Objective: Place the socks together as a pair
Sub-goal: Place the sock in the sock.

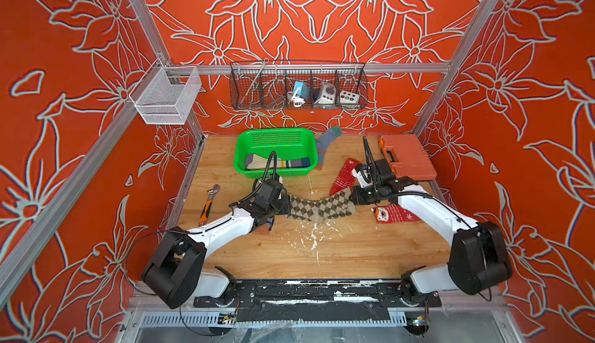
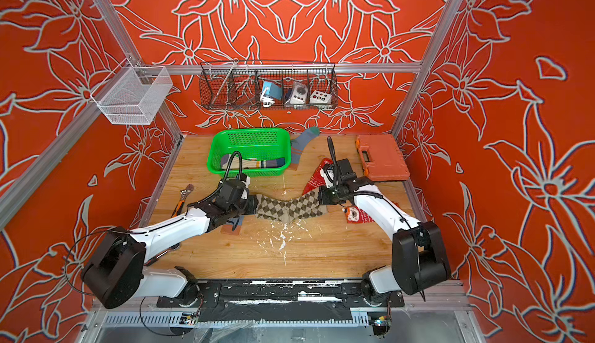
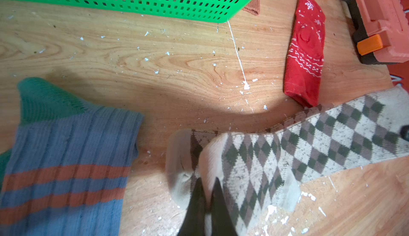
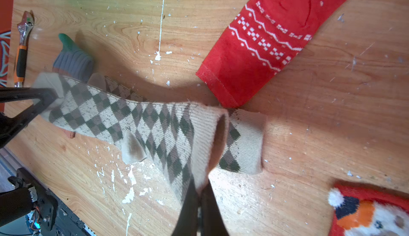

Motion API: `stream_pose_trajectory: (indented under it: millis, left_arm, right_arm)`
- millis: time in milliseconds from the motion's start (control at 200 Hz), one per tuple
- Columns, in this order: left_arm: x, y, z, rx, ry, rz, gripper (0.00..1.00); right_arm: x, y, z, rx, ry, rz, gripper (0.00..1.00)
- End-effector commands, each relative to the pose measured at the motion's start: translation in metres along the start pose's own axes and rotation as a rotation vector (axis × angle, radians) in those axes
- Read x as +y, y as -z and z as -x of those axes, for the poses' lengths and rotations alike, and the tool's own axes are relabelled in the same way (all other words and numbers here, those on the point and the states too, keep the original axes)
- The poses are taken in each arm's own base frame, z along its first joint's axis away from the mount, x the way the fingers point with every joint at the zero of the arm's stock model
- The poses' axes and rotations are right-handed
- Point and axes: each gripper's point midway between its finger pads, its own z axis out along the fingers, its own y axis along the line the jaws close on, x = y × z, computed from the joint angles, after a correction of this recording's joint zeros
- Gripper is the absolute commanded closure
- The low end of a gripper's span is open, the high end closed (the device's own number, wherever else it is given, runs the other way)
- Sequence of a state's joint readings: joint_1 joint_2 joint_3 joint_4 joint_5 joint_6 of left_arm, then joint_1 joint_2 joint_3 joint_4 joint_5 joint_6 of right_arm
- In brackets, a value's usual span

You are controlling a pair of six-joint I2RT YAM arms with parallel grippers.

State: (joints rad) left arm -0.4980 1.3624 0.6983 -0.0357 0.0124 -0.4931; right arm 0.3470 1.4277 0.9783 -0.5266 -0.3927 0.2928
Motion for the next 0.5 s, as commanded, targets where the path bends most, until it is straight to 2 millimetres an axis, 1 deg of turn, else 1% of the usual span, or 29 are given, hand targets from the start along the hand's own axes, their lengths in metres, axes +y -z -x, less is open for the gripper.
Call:
stream_pose_trajectory:
  millis: [0,235,365,495]
  left_arm:
    - [0.010,-0.007,-0.007,0.029,-0.014,0.038,1.00]
    - [0.025,-0.018,-0.012,0.038,-0.016,0.099,1.00]
    - [0.029,-0.023,-0.016,0.045,-0.020,0.115,1.00]
    - [0.031,-0.026,-0.017,0.043,-0.025,0.119,1.00]
  right_arm:
    - [-0.007,-0.005,-0.005,0.021,0.010,-0.015,1.00]
    - [-0.018,-0.017,-0.009,0.038,-0.002,-0.053,1.00]
    - [-0.024,-0.024,-0.012,0.054,-0.009,-0.070,1.00]
    - [-0.032,-0.032,-0.019,0.077,-0.019,-0.097,1.00]
